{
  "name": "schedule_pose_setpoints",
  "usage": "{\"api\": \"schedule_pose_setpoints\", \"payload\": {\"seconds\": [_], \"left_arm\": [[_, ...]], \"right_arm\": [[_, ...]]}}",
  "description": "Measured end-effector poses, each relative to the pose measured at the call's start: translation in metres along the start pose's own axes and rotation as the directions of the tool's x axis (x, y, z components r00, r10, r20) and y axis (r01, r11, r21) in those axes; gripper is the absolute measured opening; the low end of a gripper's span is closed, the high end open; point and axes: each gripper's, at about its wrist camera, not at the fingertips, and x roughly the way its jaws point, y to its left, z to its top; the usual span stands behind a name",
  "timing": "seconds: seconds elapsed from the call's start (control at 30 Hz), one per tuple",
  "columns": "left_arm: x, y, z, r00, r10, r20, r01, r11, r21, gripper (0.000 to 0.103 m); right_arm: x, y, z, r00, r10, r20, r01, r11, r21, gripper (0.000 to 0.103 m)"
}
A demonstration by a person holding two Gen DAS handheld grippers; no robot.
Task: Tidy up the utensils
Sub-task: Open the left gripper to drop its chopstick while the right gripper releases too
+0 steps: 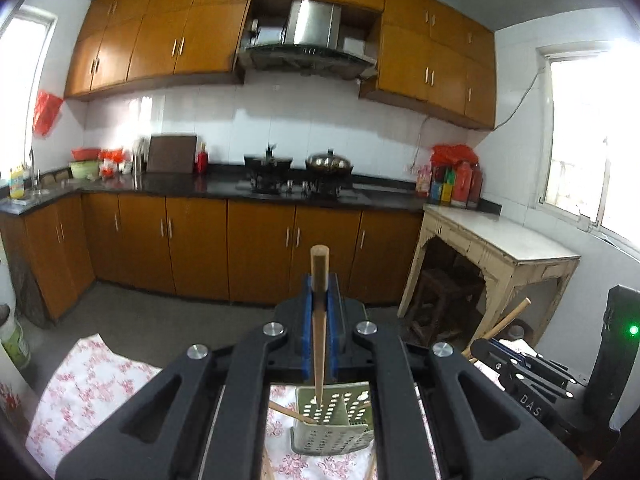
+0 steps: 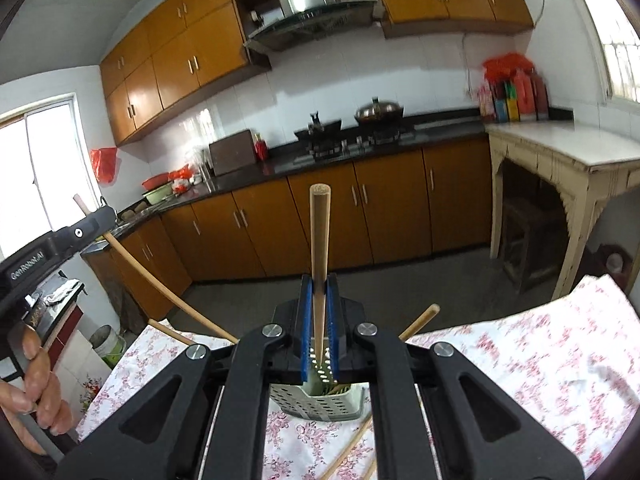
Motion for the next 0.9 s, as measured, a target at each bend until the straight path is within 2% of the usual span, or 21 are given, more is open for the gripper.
{"api": "schedule_pose_setpoints", "payload": {"seconds": [0.2, 0.63, 0.7, 0.77, 0.9], "left_arm": [[0.027, 0.007, -0.012, 0.998, -0.001, -0.064, 0.0, 1.0, -0.016, 0.008], [0.05, 0.013, -0.02, 0.993, -0.009, -0.115, 0.007, 1.0, -0.02, 0.008], [0.053, 0.014, -0.021, 0.992, -0.01, -0.122, 0.007, 1.0, -0.03, 0.013], [0.053, 0.015, -0.021, 0.992, -0.004, -0.123, 0.0, 1.0, -0.032, 0.023], [0.049, 0.015, -0.02, 0.993, 0.004, -0.114, -0.008, 0.999, -0.032, 0.027]], "right_arm": [[0.021, -0.002, -0.008, 0.998, 0.017, -0.067, -0.016, 1.0, 0.02, 0.007], [0.039, -0.002, -0.006, 0.992, 0.022, -0.126, -0.017, 0.999, 0.035, 0.008], [0.042, -0.005, -0.005, 0.991, 0.006, -0.131, -0.001, 0.999, 0.04, 0.008], [0.042, -0.006, -0.004, 0.991, -0.009, -0.132, 0.014, 0.999, 0.038, 0.008], [0.041, -0.01, -0.005, 0.991, -0.031, -0.131, 0.037, 0.998, 0.042, 0.009]]}}
